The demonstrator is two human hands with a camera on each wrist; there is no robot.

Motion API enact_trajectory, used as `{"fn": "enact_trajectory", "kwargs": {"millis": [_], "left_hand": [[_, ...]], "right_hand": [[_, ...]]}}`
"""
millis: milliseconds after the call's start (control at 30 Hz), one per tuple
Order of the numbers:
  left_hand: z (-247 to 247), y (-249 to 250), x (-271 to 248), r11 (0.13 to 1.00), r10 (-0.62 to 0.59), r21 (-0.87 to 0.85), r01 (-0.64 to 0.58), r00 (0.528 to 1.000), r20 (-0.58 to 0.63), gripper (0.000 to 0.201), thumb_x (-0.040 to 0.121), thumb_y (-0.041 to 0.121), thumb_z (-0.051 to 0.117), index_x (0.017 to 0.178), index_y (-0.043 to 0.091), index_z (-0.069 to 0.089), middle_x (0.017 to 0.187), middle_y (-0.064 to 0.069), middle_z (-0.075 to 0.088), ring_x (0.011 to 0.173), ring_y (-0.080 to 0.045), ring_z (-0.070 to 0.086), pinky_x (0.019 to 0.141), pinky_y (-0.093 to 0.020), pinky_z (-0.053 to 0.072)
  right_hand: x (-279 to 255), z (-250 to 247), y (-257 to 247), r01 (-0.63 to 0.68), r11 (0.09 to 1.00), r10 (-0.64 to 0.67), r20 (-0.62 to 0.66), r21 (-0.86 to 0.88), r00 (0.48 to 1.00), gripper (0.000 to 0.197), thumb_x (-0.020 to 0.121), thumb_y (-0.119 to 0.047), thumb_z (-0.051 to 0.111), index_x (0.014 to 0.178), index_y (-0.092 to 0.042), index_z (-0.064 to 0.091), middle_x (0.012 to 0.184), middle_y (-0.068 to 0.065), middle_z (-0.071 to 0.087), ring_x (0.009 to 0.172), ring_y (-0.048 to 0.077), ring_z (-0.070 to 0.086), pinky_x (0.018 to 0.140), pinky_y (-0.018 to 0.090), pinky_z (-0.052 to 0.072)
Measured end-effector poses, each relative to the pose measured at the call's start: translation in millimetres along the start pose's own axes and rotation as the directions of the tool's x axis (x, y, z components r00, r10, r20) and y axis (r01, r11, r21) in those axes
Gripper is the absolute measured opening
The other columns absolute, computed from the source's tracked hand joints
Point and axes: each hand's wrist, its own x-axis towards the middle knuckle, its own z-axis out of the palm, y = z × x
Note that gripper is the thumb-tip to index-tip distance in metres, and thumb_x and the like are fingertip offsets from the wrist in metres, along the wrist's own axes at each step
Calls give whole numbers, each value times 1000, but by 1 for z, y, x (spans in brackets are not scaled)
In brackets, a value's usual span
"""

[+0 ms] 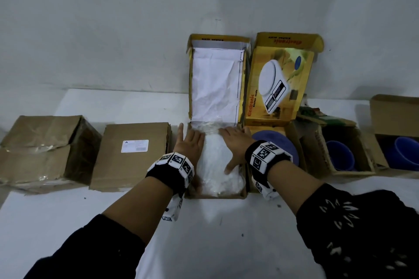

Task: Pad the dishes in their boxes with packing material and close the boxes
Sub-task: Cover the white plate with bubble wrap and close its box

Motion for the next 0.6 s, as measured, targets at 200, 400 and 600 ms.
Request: {"fn": "enact_trajectory", "kwargs": {"millis": [200,400,600], "left_hand": [[-1,-5,-1,995,67,-78,-63,996,61,143,51,68,77,147,1,-5,156,-17,-2,144,-35,-10,110,-66,-9],[-46,-41,6,769,-152,-638,-41,958,-244,59,77,41,70,126,16,51,129,-12,49,121,-30,43,104,-39,35],[-80,-62,27,202,-407,-971,-130,891,-204,68,90,44,55,138,1,35,139,-19,44,129,-33,41,107,-38,33]], "right_hand": [[-4,-4,12,46,957,-13,-117,287,993,95,75,-52,72,146,-10,26,151,10,29,138,27,28,113,42,25],[1,-35,33,125,747,416,-606,653,678,31,85,-14,65,113,-4,56,103,11,56,90,23,54,86,38,48],[19,-62,42,72,646,554,-532,760,640,51,85,-22,64,129,-4,45,120,16,54,108,32,55,95,45,46]]}}
